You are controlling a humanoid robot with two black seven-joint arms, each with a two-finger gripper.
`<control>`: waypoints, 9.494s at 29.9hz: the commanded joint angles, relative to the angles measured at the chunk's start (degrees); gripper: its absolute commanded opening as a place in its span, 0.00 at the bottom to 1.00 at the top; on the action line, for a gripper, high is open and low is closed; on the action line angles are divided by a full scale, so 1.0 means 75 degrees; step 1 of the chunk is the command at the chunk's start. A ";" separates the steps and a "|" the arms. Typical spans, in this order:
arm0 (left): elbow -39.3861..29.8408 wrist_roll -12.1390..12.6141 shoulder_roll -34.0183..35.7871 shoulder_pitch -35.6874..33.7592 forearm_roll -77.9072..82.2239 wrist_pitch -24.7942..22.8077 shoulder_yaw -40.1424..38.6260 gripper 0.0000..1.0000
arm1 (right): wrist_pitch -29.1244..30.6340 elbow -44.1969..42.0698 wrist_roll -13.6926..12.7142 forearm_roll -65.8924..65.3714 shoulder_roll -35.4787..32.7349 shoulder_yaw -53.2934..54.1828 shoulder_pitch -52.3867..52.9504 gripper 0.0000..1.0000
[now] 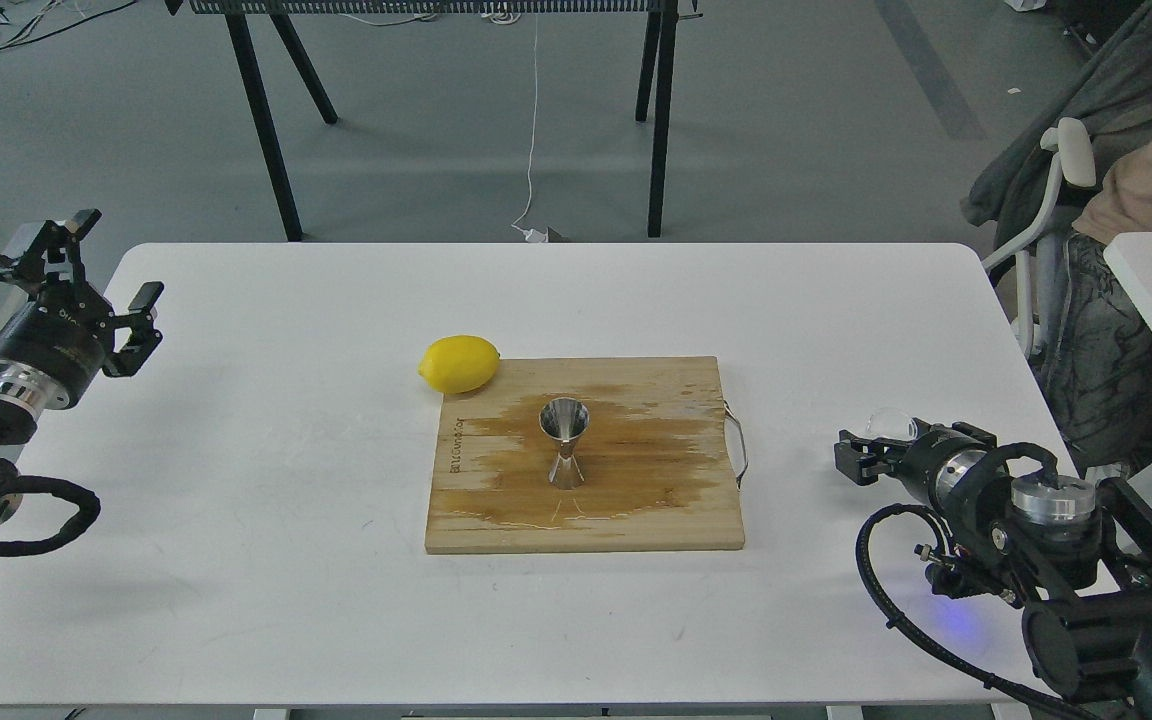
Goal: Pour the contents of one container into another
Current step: 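Move the right gripper toward the small clear glass, then close the right gripper around the clear glass, then lift the glass with the right gripper and carry it above the jigger, then tilt the glass over the jigger to pour its liquid in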
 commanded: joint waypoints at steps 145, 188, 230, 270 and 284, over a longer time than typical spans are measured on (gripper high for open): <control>0.0247 0.0000 -0.0279 0.0005 -0.0014 0.0000 0.0001 0.99 | 0.0809 0.2835 -0.0455 -0.6880 -0.0094 -0.6949 0.3643 0.47; 0.0282 0.0000 -0.0291 0.0005 -0.0026 0.0000 -0.0010 0.99 | 0.0820 0.2718 -0.0455 -0.7677 -0.0176 -0.7664 0.4030 0.47; 0.0282 0.0000 -0.0256 0.0005 -0.0037 0.0000 -0.0022 0.99 | 0.0832 0.2566 -0.0432 -0.8451 -0.0305 -0.8613 0.4686 0.47; 0.0282 0.0000 -0.0256 0.0017 -0.0037 0.0000 -0.0022 0.99 | 0.0832 0.2495 -0.0397 -0.9084 -0.0399 -0.9210 0.5108 0.46; 0.0282 0.0000 -0.0244 0.0017 -0.0037 0.0000 -0.0022 0.99 | 0.0832 0.2413 -0.0373 -0.9095 -0.0387 -0.9257 0.5201 0.47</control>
